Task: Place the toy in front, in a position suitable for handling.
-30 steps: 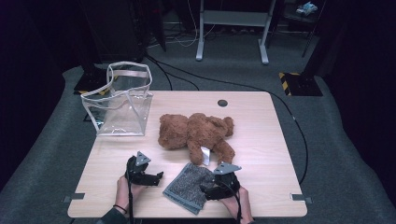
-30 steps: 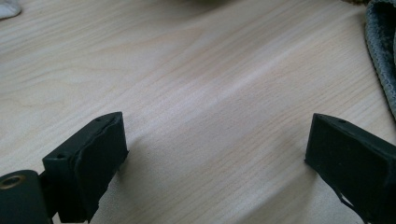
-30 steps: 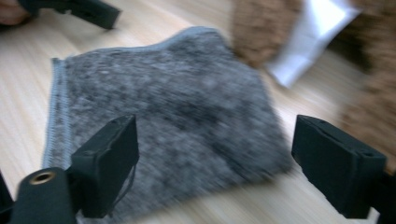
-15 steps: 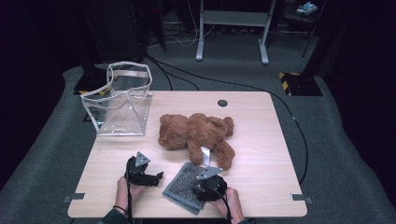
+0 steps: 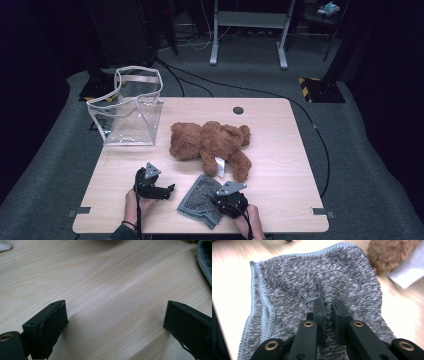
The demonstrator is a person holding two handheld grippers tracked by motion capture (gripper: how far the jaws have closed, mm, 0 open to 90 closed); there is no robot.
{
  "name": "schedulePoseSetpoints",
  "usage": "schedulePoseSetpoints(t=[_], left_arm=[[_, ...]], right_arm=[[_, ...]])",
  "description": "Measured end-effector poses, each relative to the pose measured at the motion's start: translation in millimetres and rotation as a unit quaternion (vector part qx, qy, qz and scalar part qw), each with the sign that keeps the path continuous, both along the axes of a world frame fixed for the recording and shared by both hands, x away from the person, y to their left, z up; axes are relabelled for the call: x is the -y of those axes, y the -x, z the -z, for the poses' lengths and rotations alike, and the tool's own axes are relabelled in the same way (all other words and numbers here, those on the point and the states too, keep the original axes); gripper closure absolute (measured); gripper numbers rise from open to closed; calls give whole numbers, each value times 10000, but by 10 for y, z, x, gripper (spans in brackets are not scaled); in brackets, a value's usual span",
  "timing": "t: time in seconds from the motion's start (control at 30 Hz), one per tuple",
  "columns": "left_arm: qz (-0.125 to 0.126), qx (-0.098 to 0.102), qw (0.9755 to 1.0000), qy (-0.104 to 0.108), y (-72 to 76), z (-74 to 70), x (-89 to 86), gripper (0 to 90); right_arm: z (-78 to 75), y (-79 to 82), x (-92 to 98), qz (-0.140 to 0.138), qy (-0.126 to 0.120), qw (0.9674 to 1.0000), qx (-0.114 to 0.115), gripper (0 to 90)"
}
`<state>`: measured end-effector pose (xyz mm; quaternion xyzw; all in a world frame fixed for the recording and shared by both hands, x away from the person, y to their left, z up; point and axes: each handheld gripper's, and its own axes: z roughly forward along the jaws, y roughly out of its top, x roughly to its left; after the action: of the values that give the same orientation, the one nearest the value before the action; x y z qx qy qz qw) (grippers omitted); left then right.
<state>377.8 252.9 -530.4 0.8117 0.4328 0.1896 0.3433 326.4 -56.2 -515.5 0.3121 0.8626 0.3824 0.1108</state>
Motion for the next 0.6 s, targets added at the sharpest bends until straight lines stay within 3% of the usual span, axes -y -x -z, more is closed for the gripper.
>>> schedulePoseSetpoints(t=[0.1,0.33,0.6], left_arm=[[-1,0,10000,-1,0,0,0,47],[-3,1,10000,-8,0,-1,0,47],[-3,0,10000,-6,0,-1,0,47]], right_arm=[[-13,38,74,56,7,10000,1,830],[-70,118,501,390,14,9991,135,831],[-213,211,1074,1091,23,9936,300,832]])
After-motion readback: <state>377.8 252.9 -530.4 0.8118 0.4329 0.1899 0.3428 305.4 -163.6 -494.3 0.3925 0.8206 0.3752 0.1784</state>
